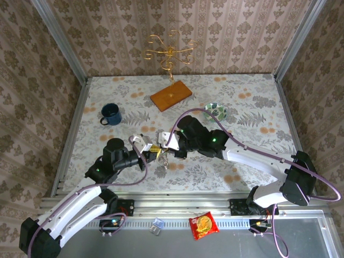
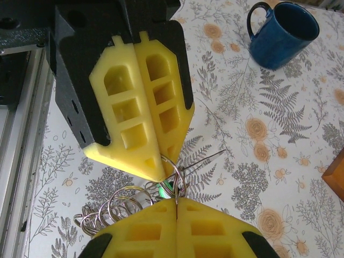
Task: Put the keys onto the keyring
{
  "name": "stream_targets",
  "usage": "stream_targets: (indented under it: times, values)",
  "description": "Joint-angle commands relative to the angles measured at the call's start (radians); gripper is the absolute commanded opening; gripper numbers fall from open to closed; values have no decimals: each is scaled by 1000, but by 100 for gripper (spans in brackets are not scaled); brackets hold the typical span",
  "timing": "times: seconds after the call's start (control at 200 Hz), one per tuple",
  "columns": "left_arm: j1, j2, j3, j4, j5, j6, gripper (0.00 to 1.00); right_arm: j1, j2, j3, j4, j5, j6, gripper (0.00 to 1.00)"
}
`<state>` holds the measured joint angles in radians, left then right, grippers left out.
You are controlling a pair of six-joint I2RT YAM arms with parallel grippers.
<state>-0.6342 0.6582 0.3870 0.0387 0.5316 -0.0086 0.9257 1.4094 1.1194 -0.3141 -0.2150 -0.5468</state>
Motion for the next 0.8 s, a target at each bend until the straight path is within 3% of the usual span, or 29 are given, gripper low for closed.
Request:
stream_targets:
  times: [0.0, 0.28, 0.58, 0.795]
  values:
    - [-9, -14, 25, 53, 21, -10, 0, 12, -1, 19, 10, -2, -11, 0]
    - [-9, -15, 2, 140, -37, -70, 0, 41, -11, -27, 50, 25, -69, 0]
    - [-10, -28, -26, 200, -58, -84, 0, 51, -97, -101, 75, 53, -117, 27]
    - [-13, -54, -53, 238, -4, -8, 0, -59, -172, -132, 100, -145, 24, 29]
